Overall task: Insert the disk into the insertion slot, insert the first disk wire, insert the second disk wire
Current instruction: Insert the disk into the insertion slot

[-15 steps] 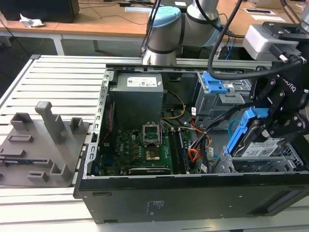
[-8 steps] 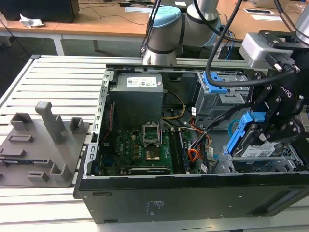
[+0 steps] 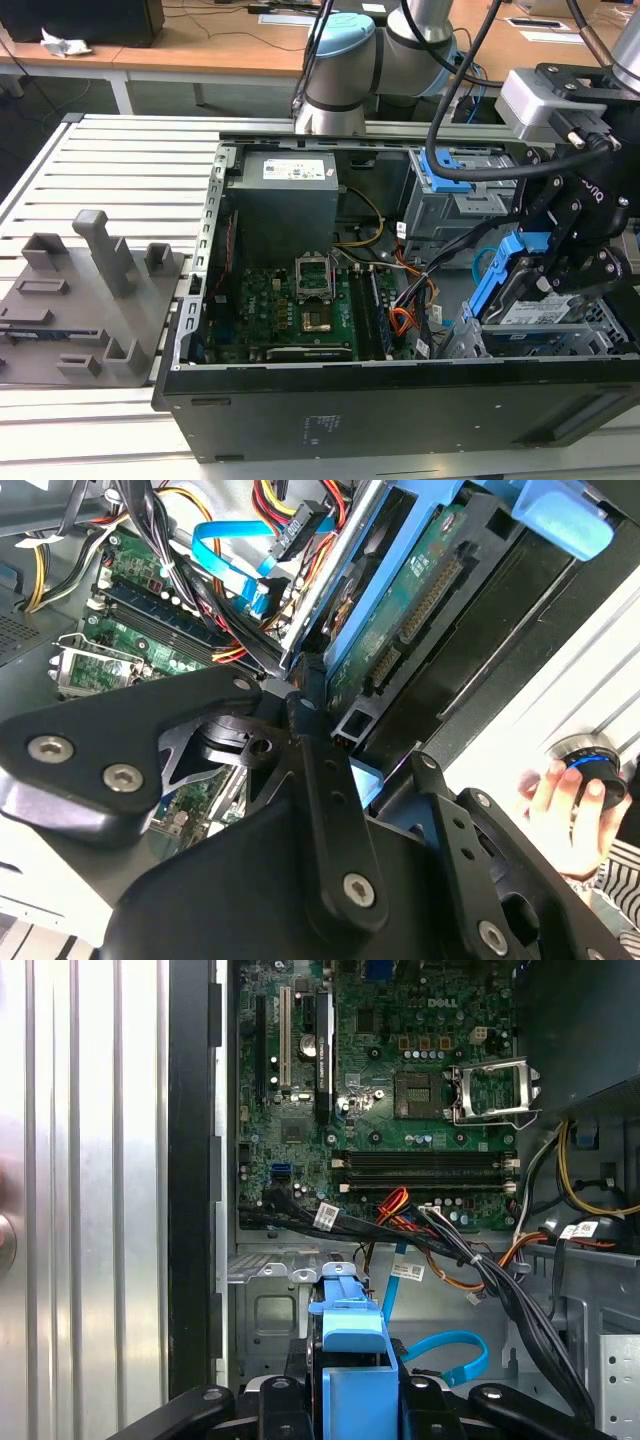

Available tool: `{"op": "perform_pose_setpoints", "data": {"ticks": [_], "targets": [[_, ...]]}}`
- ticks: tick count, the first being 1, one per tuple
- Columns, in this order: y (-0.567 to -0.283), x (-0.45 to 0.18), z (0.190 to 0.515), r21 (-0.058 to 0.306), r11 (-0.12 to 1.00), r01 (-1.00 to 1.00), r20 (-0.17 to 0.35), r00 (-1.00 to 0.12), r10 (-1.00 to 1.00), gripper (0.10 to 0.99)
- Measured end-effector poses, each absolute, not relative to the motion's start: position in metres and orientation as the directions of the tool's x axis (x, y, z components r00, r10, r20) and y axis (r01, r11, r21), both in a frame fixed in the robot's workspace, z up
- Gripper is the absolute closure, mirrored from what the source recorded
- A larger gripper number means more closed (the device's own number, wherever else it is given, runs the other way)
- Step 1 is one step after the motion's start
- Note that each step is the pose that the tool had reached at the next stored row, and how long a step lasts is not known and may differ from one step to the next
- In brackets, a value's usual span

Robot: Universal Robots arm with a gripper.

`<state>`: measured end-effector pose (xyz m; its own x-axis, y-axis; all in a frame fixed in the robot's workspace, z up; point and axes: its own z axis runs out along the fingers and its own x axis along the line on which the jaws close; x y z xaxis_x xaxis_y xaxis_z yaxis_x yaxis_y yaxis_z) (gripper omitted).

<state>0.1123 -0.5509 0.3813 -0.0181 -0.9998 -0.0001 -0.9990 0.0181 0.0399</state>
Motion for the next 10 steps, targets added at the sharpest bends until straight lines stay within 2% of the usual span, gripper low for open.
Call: {"op": "perform_pose_setpoints", "data": {"ticks": [5,6,7,10], "targets": [[-0.5509,0.1123,0.3812,0.040,0.018,-0.999,0.000,-0.018,-1.000,0.722],[-0.5509,0.1122,0.3812,0.040,0.018,-0.999,0.000,-0.018,-1.000,0.710],[-0.5509,0.1123,0.3812,0.040,0.018,-0.999,0.000,-0.018,-1.000,0.647],[-0.5509,0.1122,0.3811,0.040,0.018,-0.999,0.000,-0.018,-1.000,0.647]]}}
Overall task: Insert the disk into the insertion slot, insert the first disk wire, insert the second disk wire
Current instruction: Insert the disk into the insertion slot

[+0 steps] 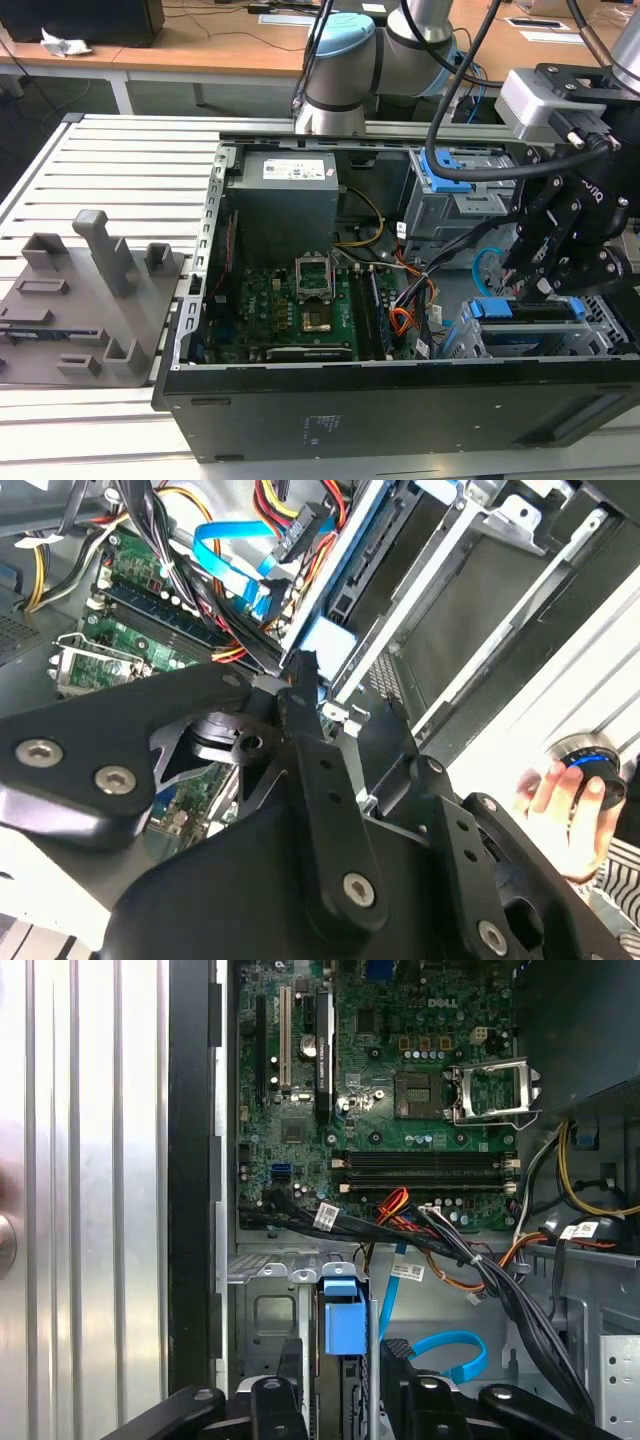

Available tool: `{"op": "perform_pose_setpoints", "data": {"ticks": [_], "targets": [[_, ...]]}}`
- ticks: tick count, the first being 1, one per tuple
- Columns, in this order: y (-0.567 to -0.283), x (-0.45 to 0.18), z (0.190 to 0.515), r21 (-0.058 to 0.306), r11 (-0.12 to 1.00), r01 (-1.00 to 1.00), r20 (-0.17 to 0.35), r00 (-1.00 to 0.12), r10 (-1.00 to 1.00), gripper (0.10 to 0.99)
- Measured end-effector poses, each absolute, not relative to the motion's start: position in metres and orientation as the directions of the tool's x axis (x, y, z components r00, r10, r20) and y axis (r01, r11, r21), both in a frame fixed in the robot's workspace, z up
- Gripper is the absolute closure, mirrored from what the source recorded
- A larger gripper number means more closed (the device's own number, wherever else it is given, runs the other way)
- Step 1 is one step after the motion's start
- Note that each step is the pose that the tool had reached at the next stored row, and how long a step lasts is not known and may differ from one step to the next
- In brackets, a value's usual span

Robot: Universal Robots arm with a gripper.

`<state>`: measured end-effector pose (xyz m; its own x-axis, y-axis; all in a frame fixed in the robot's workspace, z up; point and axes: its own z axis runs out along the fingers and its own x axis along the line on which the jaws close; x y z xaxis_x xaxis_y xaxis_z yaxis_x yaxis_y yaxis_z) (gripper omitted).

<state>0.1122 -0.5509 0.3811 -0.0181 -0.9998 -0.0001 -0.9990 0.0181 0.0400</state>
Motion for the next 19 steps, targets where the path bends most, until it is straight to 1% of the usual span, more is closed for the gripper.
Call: {"op": "perform_pose_setpoints", "data": {"ticks": [1,2,3,4,5,12,19], "targets": [[-0.551,0.112,0.381,0.040,0.018,-0.999,0.000,-0.018,-1.000,0.659],[-0.551,0.112,0.381,0.040,0.018,-0.999,0.000,-0.018,-1.000,0.792],[-0.551,0.112,0.381,0.040,0.018,-0.999,0.000,-0.018,-1.000,0.792],[-0.551,0.112,0.381,0.040,0.018,-0.999,0.000,-0.018,-1.000,0.851],[-0.551,0.112,0.381,0.040,0.018,-0.999,0.000,-0.018,-1.000,0.973],[-0.551,0.113,0.381,0.040,0.018,-0.999,0.000,-0.018,-1.000,0.980],[-0.549,0.127,0.379,0.041,0.018,-0.999,0.000,-0.018,-1.000,0.980]]}}
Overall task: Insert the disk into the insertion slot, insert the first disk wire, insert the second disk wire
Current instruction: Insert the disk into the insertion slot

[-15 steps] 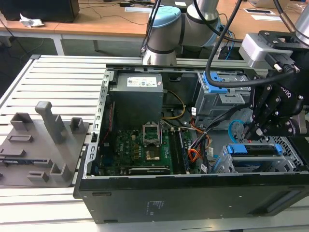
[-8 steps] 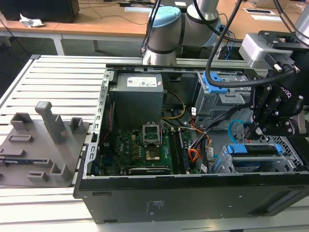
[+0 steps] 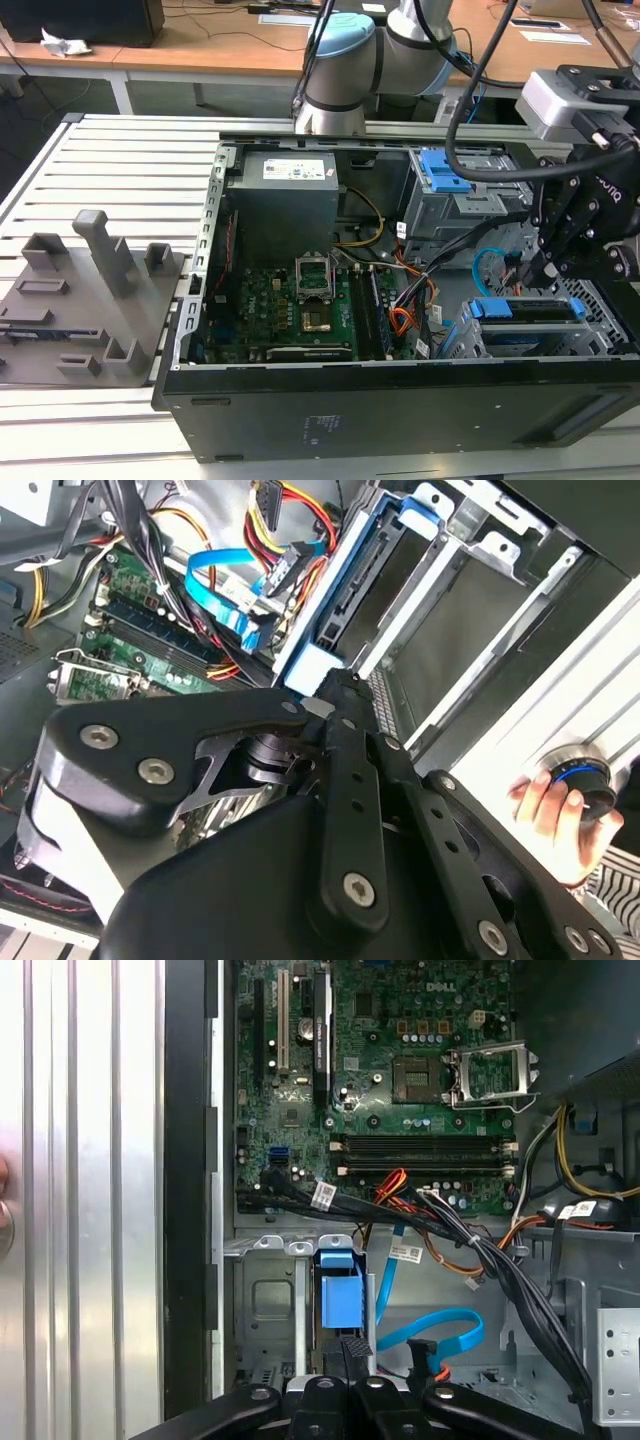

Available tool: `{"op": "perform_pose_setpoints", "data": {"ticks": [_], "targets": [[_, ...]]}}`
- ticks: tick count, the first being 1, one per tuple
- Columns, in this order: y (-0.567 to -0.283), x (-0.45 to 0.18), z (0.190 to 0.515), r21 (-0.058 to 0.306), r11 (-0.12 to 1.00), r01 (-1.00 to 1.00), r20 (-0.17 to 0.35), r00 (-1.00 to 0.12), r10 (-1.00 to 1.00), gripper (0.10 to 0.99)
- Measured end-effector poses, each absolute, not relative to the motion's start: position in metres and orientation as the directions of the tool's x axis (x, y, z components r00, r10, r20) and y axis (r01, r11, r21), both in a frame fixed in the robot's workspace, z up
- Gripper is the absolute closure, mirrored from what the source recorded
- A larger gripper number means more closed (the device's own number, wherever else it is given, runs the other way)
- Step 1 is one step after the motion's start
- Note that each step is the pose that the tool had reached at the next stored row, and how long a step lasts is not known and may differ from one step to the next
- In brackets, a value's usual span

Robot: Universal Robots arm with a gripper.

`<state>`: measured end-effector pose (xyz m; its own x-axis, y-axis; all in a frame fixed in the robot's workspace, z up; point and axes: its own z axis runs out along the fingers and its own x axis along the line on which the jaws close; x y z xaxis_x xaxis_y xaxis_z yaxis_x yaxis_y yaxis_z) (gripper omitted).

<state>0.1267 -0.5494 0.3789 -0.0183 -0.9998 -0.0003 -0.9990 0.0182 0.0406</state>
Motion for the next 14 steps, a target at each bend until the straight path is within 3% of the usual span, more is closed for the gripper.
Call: {"op": "perform_pose_setpoints", "data": {"ticks": [14], "targets": [[-0.549,0.134,0.358,0.041,0.018,-0.999,0.000,-0.018,-1.000,0.980]]}}
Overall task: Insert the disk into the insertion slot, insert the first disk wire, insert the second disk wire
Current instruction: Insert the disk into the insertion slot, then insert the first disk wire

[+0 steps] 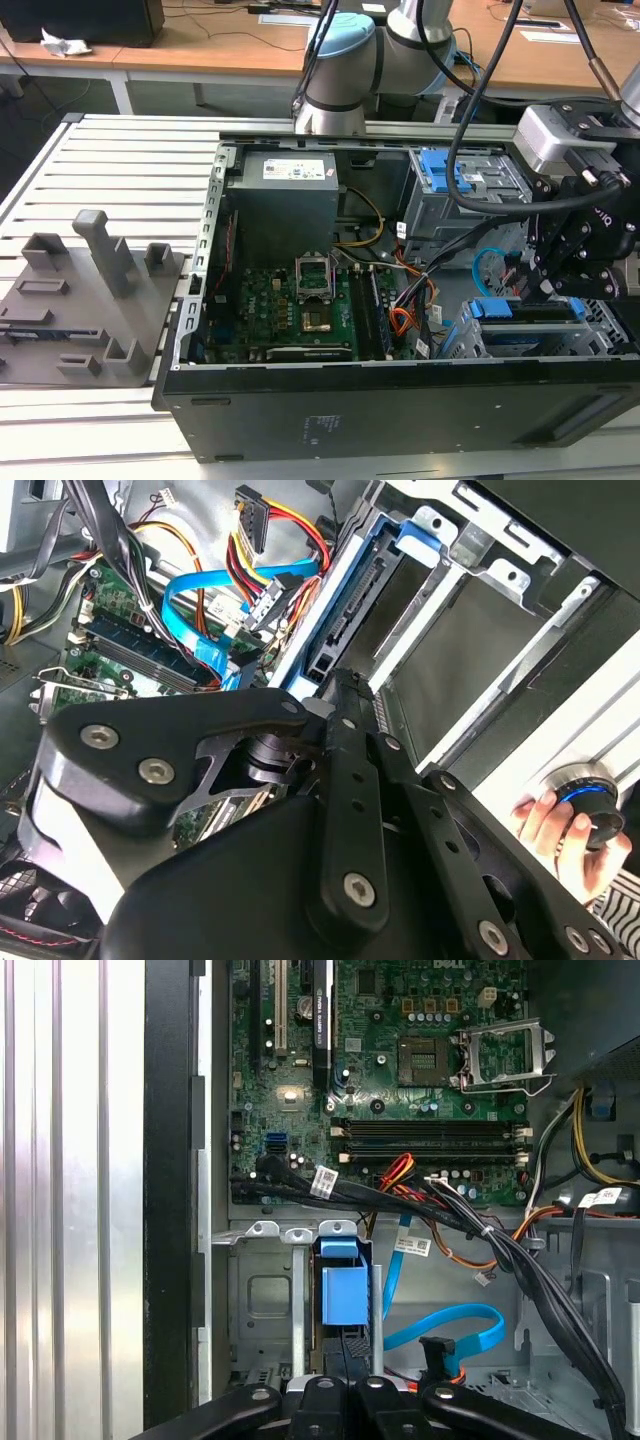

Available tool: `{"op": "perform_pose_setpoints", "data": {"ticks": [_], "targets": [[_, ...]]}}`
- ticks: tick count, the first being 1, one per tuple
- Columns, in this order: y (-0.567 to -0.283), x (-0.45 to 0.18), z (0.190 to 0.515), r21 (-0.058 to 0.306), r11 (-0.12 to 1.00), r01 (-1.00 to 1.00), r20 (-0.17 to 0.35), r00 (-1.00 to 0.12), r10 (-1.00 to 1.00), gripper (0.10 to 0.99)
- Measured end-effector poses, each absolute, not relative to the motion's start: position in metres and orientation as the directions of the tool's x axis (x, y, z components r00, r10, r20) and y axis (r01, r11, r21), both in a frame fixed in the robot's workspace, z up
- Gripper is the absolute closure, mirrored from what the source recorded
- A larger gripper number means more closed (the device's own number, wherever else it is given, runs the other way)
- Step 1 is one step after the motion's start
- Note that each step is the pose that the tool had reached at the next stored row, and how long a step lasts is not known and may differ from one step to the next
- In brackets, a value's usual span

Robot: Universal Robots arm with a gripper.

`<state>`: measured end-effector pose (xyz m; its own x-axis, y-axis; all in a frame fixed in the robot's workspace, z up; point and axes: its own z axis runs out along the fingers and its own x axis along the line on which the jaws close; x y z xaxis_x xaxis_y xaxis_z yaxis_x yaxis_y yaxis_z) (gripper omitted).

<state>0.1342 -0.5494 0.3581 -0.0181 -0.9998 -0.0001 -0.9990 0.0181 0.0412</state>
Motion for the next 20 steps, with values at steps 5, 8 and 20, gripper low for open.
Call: {"op": "perform_pose_setpoints", "data": {"ticks": [5,8,20], "targets": [[-0.549,0.134,0.358,0.041,0.018,-0.999,0.000,-0.018,-1.000,0.980],[-0.549,0.134,0.358,0.041,0.018,-0.999,0.000,-0.018,-1.000,0.980],[-0.546,0.145,0.358,0.041,0.018,-0.999,0.000,-0.018,-1.000,0.784]]}}
